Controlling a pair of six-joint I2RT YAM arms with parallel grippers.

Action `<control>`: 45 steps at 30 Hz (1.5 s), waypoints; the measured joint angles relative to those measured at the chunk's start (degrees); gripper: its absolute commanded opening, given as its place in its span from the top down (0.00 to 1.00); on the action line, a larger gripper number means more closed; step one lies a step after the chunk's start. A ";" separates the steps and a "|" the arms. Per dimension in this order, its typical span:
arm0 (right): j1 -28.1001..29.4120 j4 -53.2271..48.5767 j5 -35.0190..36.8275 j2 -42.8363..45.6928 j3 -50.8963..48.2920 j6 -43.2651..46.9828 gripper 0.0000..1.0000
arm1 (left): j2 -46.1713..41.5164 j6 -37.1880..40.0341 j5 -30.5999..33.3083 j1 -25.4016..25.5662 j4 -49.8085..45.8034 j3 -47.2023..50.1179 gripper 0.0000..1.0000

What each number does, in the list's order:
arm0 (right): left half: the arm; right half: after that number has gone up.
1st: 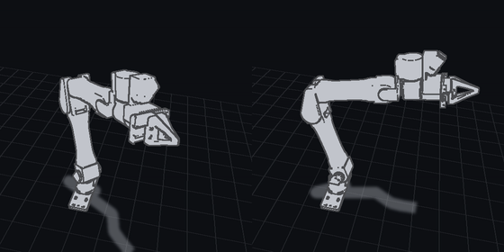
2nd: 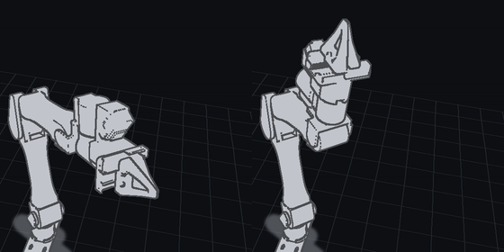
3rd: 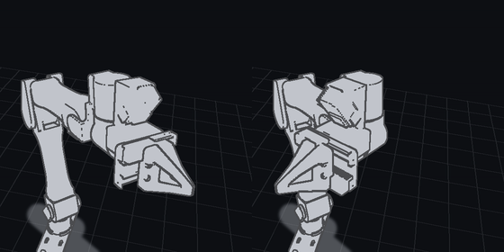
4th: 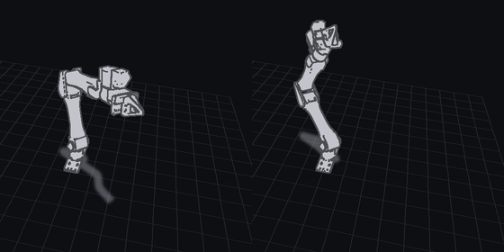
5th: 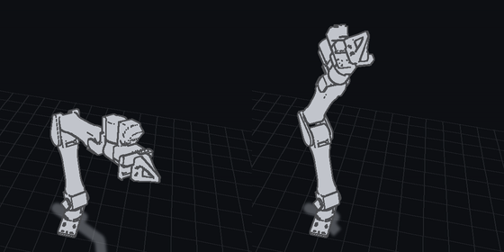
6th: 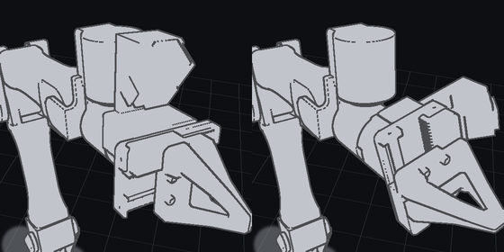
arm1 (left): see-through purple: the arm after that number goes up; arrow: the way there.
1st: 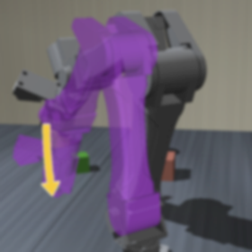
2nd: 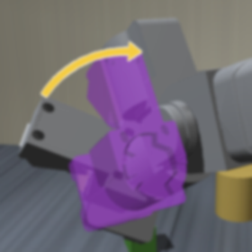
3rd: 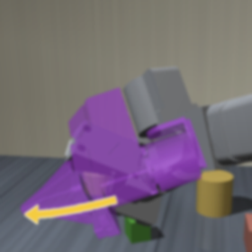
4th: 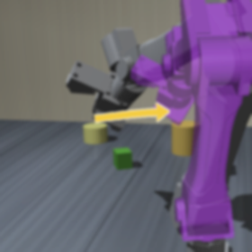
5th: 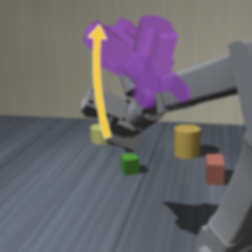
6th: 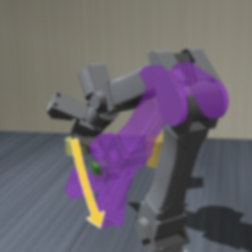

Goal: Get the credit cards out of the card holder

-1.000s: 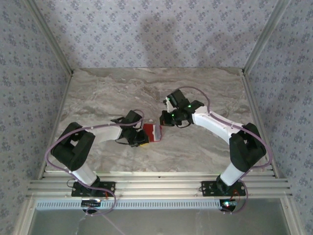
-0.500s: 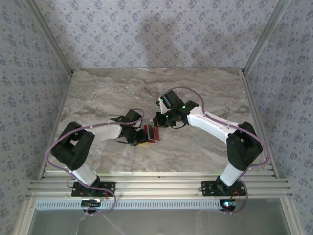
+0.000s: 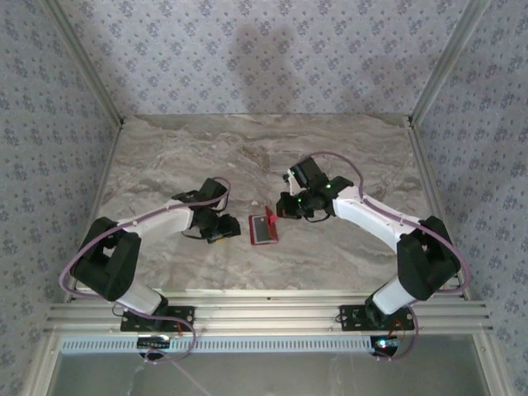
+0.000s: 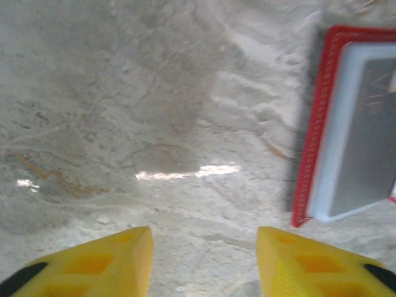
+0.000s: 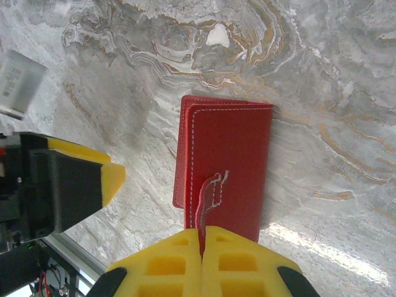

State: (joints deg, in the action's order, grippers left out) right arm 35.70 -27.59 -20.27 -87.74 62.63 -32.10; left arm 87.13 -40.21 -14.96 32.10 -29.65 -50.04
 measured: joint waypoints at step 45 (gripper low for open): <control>-2.03 -16.20 16.92 5.29 5.22 0.31 0.61 | 18.99 -0.55 -6.64 6.19 0.70 -18.47 0.69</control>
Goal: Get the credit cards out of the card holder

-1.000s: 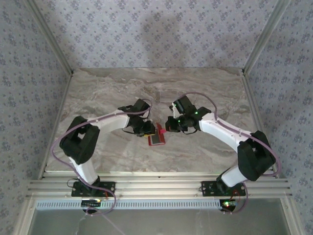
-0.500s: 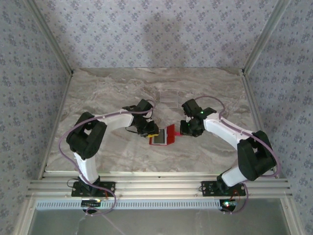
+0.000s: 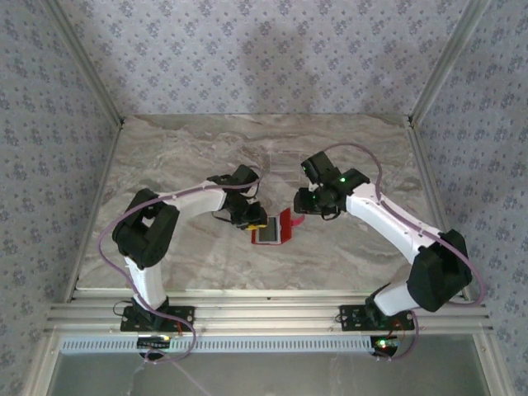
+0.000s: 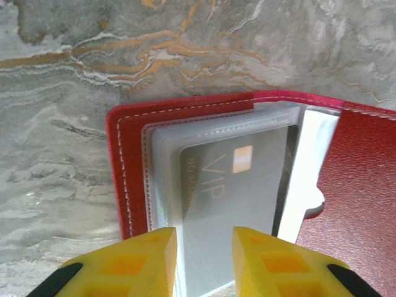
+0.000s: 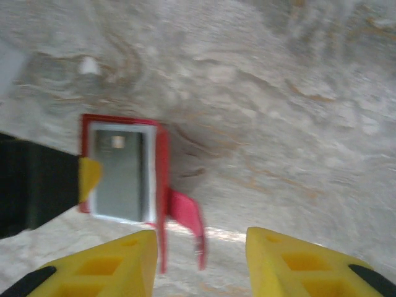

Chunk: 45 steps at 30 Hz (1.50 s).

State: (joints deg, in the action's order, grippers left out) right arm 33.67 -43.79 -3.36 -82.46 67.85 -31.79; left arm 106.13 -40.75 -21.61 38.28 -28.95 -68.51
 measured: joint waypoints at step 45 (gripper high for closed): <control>2.62 15.06 -7.93 -20.17 -6.40 -1.77 0.93 | 1.46 2.80 12.79 1.57 -11.65 -5.79 0.79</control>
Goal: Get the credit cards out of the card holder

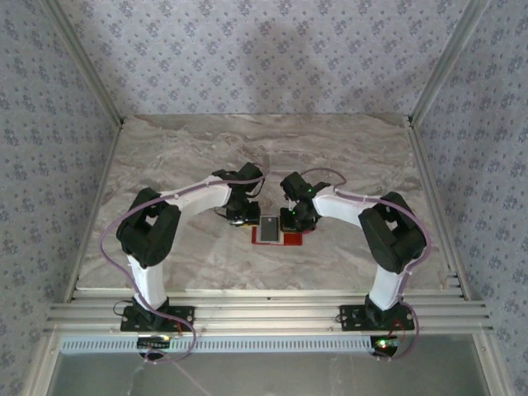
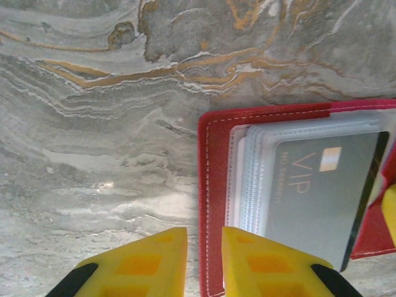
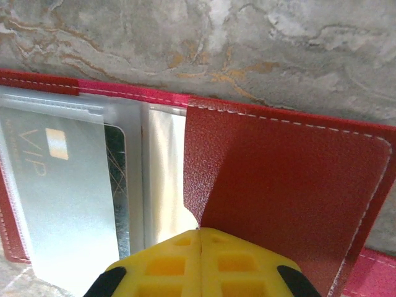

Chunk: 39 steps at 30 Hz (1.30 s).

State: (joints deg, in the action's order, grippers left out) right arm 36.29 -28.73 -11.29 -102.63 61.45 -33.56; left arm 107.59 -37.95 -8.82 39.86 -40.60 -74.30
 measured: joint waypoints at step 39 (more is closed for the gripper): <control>3.23 0.22 -3.30 -3.21 3.85 0.11 0.92 | 0.70 0.07 -0.55 -0.63 1.42 4.37 0.84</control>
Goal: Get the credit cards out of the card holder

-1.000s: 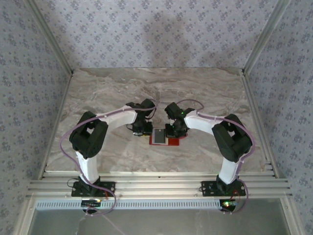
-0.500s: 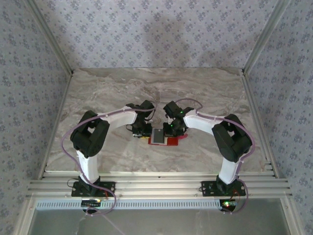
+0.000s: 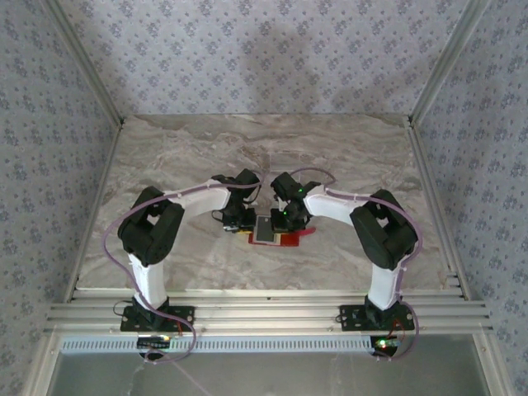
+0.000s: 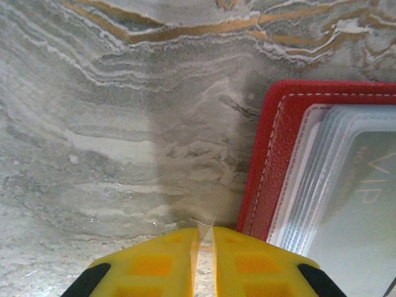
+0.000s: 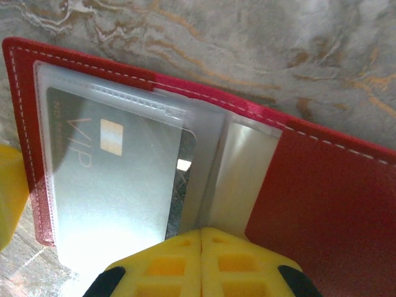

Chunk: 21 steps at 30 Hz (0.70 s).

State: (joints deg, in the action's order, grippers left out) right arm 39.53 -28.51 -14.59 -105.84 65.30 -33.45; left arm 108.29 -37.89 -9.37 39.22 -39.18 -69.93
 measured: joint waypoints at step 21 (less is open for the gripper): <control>-0.28 -1.64 0.22 5.29 0.11 -0.26 0.81 | -8.57 -0.35 -0.31 -0.28 -0.81 5.97 0.82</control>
State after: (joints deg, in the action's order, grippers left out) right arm 39.24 -30.15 -14.37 -100.55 65.41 -33.71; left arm 99.72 -38.24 -9.67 38.94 -39.99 -63.96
